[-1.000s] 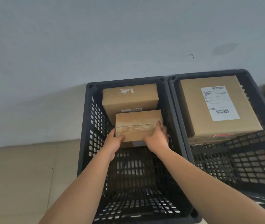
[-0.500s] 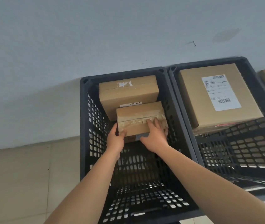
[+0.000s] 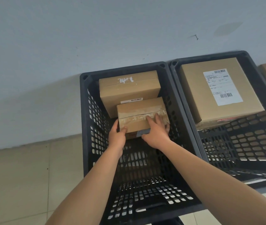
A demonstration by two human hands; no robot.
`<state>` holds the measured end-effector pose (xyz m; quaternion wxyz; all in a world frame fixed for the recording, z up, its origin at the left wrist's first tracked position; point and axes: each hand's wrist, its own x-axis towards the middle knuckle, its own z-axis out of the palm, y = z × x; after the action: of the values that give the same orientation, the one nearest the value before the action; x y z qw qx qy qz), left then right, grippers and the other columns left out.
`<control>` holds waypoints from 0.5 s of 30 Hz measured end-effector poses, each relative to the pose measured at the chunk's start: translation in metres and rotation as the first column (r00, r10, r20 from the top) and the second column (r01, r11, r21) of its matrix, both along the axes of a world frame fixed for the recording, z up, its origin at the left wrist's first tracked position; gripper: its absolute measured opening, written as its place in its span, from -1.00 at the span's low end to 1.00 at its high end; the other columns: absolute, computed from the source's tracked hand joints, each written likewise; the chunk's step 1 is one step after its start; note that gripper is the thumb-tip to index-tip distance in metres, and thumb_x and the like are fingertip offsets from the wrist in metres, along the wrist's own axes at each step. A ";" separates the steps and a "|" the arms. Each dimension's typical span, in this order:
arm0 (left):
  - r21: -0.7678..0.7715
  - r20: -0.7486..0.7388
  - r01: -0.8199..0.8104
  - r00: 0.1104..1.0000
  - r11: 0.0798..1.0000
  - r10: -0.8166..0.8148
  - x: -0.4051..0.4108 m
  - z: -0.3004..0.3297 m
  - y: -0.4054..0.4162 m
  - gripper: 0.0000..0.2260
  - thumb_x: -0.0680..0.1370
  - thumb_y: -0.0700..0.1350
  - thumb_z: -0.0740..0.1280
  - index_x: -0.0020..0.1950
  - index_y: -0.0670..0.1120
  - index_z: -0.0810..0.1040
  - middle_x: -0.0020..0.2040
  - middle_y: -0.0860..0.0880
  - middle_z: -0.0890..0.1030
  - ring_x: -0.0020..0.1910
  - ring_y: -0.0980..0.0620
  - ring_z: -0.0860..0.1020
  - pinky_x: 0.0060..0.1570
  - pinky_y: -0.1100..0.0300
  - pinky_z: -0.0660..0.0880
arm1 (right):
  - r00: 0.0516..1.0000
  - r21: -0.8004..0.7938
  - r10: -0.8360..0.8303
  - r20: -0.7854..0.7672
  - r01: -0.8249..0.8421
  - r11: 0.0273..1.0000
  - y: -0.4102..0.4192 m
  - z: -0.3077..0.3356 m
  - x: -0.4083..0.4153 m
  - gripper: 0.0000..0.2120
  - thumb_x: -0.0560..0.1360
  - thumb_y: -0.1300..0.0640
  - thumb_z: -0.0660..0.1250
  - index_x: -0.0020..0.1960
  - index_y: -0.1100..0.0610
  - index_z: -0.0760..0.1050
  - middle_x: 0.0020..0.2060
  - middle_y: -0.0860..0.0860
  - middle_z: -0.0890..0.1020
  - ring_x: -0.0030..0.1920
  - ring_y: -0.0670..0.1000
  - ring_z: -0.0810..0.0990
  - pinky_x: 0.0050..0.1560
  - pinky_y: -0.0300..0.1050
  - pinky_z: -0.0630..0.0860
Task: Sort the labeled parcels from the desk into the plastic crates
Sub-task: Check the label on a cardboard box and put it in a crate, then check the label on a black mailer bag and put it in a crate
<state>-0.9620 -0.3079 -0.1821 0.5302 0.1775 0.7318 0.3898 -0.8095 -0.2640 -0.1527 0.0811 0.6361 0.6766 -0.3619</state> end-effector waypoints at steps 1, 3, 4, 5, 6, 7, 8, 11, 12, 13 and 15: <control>-0.006 0.006 -0.002 1.000 1.000 0.002 -0.001 0.002 0.000 -0.54 0.71 -0.19 0.24 0.60 0.08 0.34 0.44 -0.01 0.50 0.30 0.06 0.45 0.26 0.14 0.38 | 1.000 -0.005 0.002 0.003 -0.002 1.000 0.000 0.001 0.000 -0.17 0.58 -0.01 0.39 0.68 -0.05 -0.03 0.68 0.08 -0.19 0.66 0.10 -0.29 0.59 0.22 -0.31; -0.024 0.012 -0.008 1.000 1.000 0.009 -0.003 0.005 -0.001 -0.56 0.73 -0.18 0.20 0.61 0.06 0.32 0.47 -0.04 0.47 0.31 0.06 0.42 0.29 0.13 0.35 | 1.000 -0.023 -0.005 -0.013 0.005 1.000 0.001 0.003 0.001 -0.18 0.58 -0.02 0.38 0.68 -0.05 -0.01 0.68 0.06 -0.18 0.66 0.09 -0.28 0.59 0.21 -0.30; -0.031 0.013 -0.010 1.000 0.999 0.010 -0.004 0.006 -0.001 -0.56 0.73 -0.18 0.19 0.61 0.05 0.31 0.49 -0.05 0.47 0.35 0.04 0.43 0.32 0.10 0.36 | 1.000 -0.029 -0.016 -0.027 0.015 0.999 0.002 0.004 0.001 -0.20 0.58 -0.01 0.38 0.68 -0.06 0.01 0.68 0.06 -0.16 0.66 0.08 -0.27 0.59 0.20 -0.30; -0.039 0.016 -0.010 1.000 0.999 0.011 -0.006 0.008 -0.001 -0.56 0.73 -0.17 0.19 0.62 0.03 0.31 0.50 -0.06 0.46 0.39 0.00 0.44 0.37 0.07 0.36 | 0.999 -0.031 -0.028 -0.037 0.027 0.999 0.003 0.005 0.002 -0.21 0.58 -0.01 0.38 0.68 -0.06 0.04 0.68 0.05 -0.14 0.66 0.07 -0.25 0.60 0.20 -0.28; -0.045 0.016 -0.010 1.000 0.999 0.010 -0.006 0.010 -0.002 -0.56 0.73 -0.16 0.20 0.62 0.02 0.31 0.52 -0.06 0.45 0.44 -0.03 0.43 0.41 0.04 0.36 | 0.999 -0.033 -0.035 -0.039 0.034 0.999 0.004 0.007 0.002 -0.23 0.58 0.00 0.37 0.67 -0.05 0.06 0.68 0.05 -0.12 0.67 0.07 -0.23 0.61 0.20 -0.26; -0.056 0.022 -0.011 1.000 0.998 0.012 -0.007 0.014 -0.002 -0.56 0.73 -0.16 0.20 0.62 0.01 0.30 0.53 -0.07 0.44 0.47 -0.05 0.42 0.44 0.01 0.35 | 0.999 -0.035 -0.038 -0.036 0.037 0.999 0.005 0.008 0.003 -0.25 0.59 0.00 0.36 0.67 -0.04 0.08 0.69 0.05 -0.09 0.67 0.07 -0.20 0.62 0.20 -0.23; -0.065 0.031 -0.013 0.999 0.998 0.015 -0.008 0.018 -0.003 -0.55 0.72 -0.15 0.21 0.63 0.00 0.29 0.55 -0.08 0.42 0.49 -0.07 0.41 0.46 0.00 0.34 | 0.998 -0.033 -0.043 -0.035 0.042 0.999 0.005 0.011 0.003 -0.27 0.59 0.00 0.35 0.66 -0.03 0.10 0.68 0.06 -0.06 0.67 0.08 -0.17 0.63 0.21 -0.19; -0.078 0.032 -0.010 0.999 0.997 0.012 -0.012 0.038 -0.011 -0.54 0.72 -0.12 0.23 0.63 -0.03 0.28 0.58 -0.08 0.37 0.54 -0.10 0.35 0.47 -0.05 0.31 | 0.990 -0.012 -0.107 -0.094 0.106 0.994 0.002 0.025 0.004 -0.31 0.60 0.01 0.34 0.65 0.00 0.16 0.67 0.05 0.06 0.66 0.11 -0.01 0.63 0.16 -0.01; -0.073 0.027 -0.011 1.000 0.997 0.013 -0.013 0.046 -0.014 -0.54 0.71 -0.12 0.24 0.63 -0.03 0.29 0.58 -0.08 0.36 0.54 -0.11 0.34 0.46 -0.06 0.31 | 0.980 -0.007 -0.144 -0.135 0.144 0.990 -0.001 0.030 0.005 -0.32 0.59 0.03 0.35 0.64 0.00 0.18 0.66 0.04 0.12 0.65 0.13 0.08 0.61 0.14 0.10; -0.064 0.024 -0.013 1.000 0.998 0.015 -0.013 0.054 -0.019 -0.55 0.71 -0.11 0.24 0.61 -0.03 0.31 0.57 -0.08 0.37 0.53 -0.12 0.35 0.44 -0.06 0.33 | 0.967 -0.003 -0.181 -0.180 0.183 0.983 -0.005 0.036 0.006 -0.34 0.58 0.06 0.36 0.63 0.00 0.21 0.64 0.04 0.19 0.60 0.13 0.21 0.57 0.13 0.24; -0.043 0.017 -0.021 1.000 0.999 0.022 -0.013 0.072 -0.029 -0.58 0.71 -0.11 0.25 0.58 -0.02 0.37 0.53 -0.06 0.40 0.51 -0.12 0.37 0.40 -0.05 0.36 | 0.929 0.002 -0.254 -0.270 0.264 0.965 -0.017 0.053 0.009 -0.38 0.58 0.06 0.37 0.60 -0.03 0.27 0.57 0.05 0.33 0.44 0.11 0.44 0.41 0.14 0.47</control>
<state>-0.9747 -0.3371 -0.1101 0.5361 0.1546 0.7372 0.3812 -0.8003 -0.2807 -0.1002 -0.0717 0.6664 0.5985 -0.4388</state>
